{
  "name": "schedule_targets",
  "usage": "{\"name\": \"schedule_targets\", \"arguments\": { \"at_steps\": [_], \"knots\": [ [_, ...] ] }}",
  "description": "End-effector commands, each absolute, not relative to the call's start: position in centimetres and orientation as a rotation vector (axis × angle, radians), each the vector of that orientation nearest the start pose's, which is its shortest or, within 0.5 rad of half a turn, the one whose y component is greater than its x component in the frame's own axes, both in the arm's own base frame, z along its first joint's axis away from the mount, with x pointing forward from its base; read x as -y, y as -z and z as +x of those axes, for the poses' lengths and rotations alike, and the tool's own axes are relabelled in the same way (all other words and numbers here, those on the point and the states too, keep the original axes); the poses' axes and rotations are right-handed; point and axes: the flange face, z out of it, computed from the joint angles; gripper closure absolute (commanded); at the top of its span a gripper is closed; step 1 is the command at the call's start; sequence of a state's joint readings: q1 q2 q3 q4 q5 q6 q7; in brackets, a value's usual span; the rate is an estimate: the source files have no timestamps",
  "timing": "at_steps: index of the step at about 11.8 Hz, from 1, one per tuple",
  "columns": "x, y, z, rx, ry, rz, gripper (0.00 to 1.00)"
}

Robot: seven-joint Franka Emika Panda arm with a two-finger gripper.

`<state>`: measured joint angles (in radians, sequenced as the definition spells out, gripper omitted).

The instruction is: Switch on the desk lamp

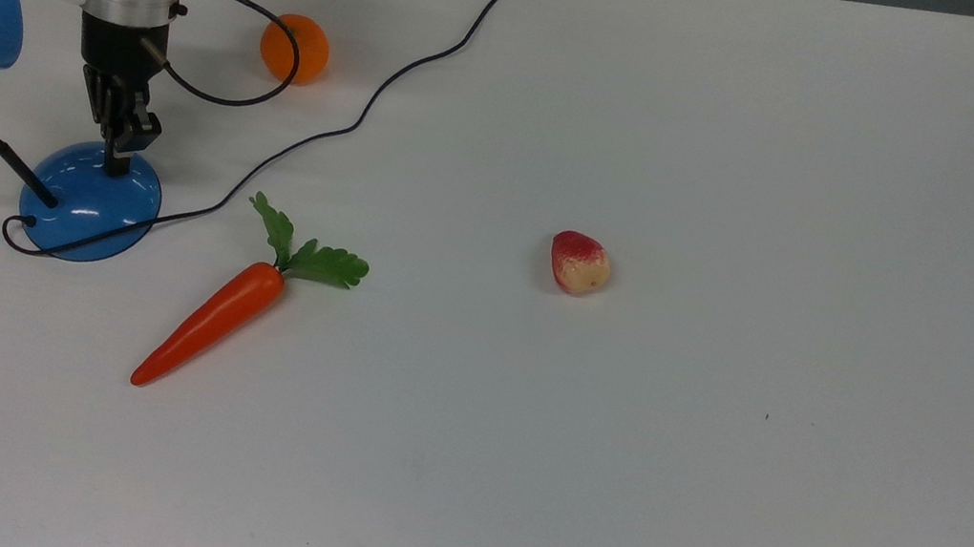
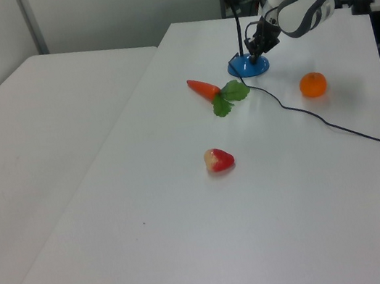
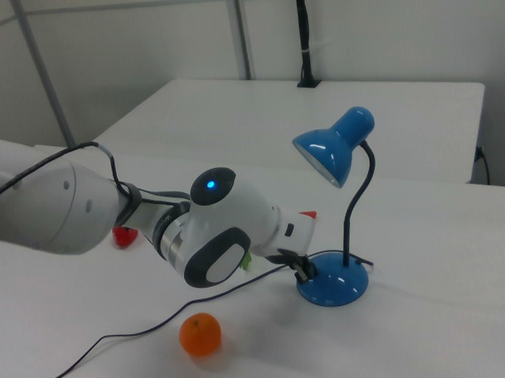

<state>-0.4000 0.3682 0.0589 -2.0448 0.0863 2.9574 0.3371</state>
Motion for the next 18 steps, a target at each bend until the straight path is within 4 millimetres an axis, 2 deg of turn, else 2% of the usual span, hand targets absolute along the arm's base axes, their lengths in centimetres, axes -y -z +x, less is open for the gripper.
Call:
{"name": "schedule_targets", "arguments": {
  "at_steps": [1, 6, 9, 13, 18],
  "knots": [
    [23.1, -29.5, 60.6, -1.159, 0.81, -2.731, 1.0],
    [23.6, -28.1, 62.1, -1.189, 0.786, -2.713, 1.0],
    [24.2, -28.6, 63.6, -1.229, 0.633, -2.716, 1.0],
    [24.3, -28.1, 63.3, -1.233, 0.509, -2.741, 1.0],
    [24.8, -28.5, 65.3, -1.346, 0.372, -2.685, 1.0]
  ]
}}
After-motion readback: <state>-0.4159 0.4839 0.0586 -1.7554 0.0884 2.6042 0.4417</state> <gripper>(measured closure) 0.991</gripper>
